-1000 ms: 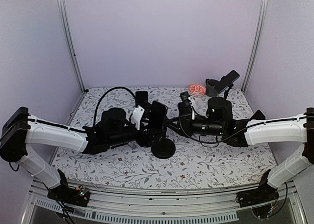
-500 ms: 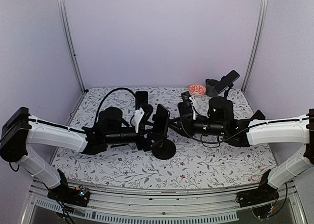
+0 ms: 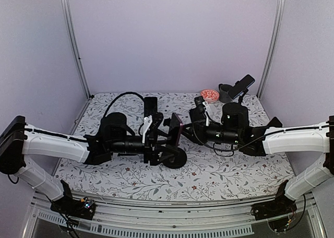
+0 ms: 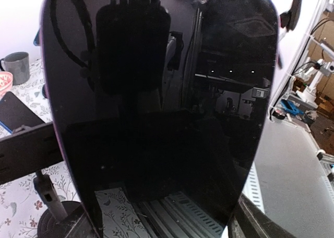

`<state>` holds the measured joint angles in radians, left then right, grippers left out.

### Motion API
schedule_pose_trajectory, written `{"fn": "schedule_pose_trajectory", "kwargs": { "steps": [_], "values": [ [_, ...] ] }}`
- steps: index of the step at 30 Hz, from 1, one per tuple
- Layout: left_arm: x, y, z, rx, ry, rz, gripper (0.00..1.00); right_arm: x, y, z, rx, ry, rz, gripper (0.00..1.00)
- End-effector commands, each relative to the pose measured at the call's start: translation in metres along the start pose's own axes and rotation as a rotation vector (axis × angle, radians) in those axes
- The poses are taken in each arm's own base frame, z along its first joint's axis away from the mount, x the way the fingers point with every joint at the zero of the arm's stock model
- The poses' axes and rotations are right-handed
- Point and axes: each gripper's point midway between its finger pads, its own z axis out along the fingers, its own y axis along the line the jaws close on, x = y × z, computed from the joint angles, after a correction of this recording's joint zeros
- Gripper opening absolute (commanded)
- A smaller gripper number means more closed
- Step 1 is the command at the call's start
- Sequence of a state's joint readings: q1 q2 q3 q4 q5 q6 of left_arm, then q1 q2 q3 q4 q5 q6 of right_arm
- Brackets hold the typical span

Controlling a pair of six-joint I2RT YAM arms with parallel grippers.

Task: Remove the phone from the phone stand

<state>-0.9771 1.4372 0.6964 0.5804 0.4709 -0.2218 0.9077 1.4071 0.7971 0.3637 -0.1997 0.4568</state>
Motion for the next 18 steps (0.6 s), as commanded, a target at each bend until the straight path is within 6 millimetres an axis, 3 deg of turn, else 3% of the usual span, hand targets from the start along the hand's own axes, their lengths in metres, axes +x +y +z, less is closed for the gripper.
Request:
{"fn": "schedule_pose_trajectory", "kwargs": {
  "steps": [1,8,13,18],
  "values": [
    [-0.052,-0.006,-0.023,-0.007,-0.139,0.033,0.08,0.002,-0.014,-0.004,0.064,0.002,0.025,0.0],
    [-0.074,0.075,-0.076,-0.364,-0.1,-0.048,0.09,0.0,-0.01,-0.003,0.049,0.003,0.01,0.0],
    [-0.074,0.149,-0.142,-0.661,-0.056,-0.157,0.1,0.0,-0.007,-0.002,0.038,0.008,0.003,0.0],
    [-0.04,0.207,-0.217,-0.91,0.069,-0.355,0.13,-0.001,-0.005,-0.001,0.026,0.009,-0.008,0.0]
  ]
}}
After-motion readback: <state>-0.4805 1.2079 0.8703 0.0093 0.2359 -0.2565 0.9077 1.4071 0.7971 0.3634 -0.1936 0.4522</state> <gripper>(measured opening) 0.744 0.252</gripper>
